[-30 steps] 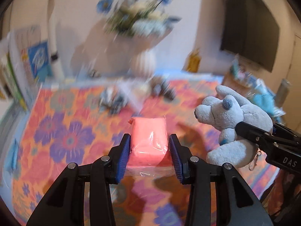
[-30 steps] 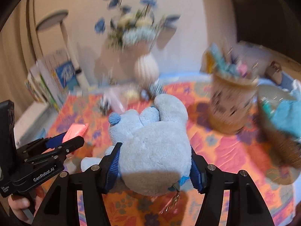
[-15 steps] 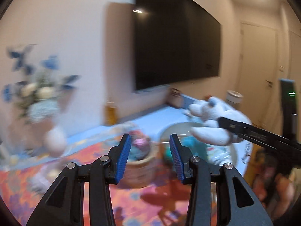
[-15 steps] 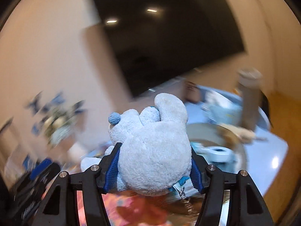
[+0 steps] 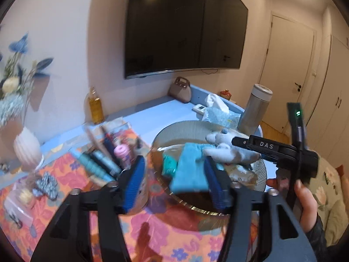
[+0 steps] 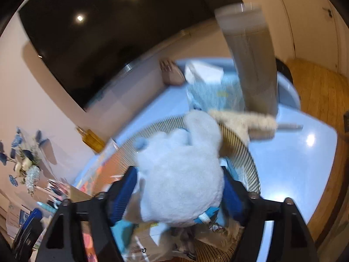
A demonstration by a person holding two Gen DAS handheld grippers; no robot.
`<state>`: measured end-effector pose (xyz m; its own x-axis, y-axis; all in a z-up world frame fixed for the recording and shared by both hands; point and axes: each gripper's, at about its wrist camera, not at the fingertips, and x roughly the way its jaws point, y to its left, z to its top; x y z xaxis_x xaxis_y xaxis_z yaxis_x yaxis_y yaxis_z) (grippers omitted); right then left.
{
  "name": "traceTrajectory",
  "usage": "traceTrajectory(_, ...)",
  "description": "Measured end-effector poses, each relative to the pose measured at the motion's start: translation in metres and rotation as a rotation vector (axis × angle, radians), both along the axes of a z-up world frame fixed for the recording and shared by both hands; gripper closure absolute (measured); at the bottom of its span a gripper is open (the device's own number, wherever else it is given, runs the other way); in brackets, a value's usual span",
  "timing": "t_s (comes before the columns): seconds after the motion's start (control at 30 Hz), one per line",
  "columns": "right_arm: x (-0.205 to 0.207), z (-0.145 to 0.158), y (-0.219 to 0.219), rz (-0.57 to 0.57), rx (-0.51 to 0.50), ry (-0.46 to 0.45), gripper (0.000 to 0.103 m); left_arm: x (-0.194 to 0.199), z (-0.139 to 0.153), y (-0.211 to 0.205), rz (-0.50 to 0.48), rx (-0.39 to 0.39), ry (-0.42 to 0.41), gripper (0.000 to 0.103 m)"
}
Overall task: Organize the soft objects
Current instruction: 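Carry the grey plush to the glass bowl and open the right gripper, then move the right gripper back to the pink packet on the bed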
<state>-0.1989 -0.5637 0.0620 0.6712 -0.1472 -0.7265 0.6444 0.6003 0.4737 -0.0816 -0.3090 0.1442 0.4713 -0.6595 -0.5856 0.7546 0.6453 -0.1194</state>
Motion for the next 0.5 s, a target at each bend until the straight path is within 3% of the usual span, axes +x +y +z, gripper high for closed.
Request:
traceTrajectory(0.07,-0.004,-0.003,-0.002,0.004,0.015,0.019,0.026,0.001,0.004,0.025,0.052,-0.015,-0.015,0.023)
traceTrajectory(0.27,-0.028,0.024,0.011,-0.035,-0.17,0.118,0.018,0.007,0.01,0.112,0.211,-0.028,-0.032,0.018)
traceTrajectory(0.37,-0.044,0.044,0.026,-0.054,-0.242,0.106,0.018,0.008,0.01,0.162,0.309,-0.037,-0.016,0.017)
traceTrajectory(0.5,-0.055,0.066,0.06,-0.005,-0.267,0.011,0.017,0.01,0.001,0.232,0.46,-0.061,0.029,0.017)
